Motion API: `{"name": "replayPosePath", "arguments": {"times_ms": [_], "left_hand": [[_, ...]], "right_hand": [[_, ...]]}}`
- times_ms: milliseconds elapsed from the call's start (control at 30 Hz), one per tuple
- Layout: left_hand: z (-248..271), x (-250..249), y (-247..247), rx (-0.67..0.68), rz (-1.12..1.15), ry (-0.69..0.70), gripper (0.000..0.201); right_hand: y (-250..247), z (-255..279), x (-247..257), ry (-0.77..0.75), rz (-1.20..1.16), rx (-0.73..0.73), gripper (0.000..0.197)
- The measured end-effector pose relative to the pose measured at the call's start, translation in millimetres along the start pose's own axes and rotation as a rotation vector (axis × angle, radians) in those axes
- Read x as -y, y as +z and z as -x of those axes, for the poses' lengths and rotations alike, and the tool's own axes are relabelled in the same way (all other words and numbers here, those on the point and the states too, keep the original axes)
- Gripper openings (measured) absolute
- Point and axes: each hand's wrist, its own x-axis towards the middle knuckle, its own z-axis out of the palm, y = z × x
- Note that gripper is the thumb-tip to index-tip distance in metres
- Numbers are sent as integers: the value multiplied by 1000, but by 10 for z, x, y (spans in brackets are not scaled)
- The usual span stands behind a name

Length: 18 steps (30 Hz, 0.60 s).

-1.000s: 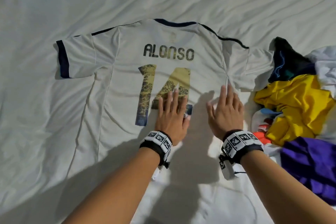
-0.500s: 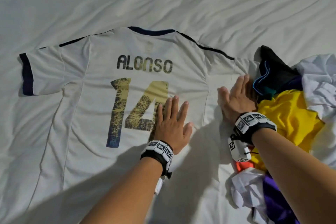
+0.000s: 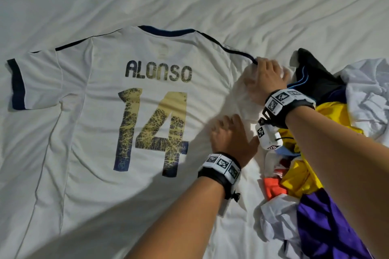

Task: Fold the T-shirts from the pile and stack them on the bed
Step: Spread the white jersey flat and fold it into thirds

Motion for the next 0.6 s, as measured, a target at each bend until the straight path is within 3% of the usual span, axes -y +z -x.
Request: {"name": "replayPosePath", "arguments": {"times_ms": [167, 333, 600], "left_hand": [[-63, -79, -38, 57, 53, -71, 35], [-39, 139, -103, -60, 128, -12, 13], [-27, 739, -577, 11, 407, -173, 21]], "right_hand": [[-49, -54, 68, 65, 57, -48, 39], [-104, -26, 186, 61, -50, -138, 30], [-215, -39, 779, -41, -219, -187, 25]]}}
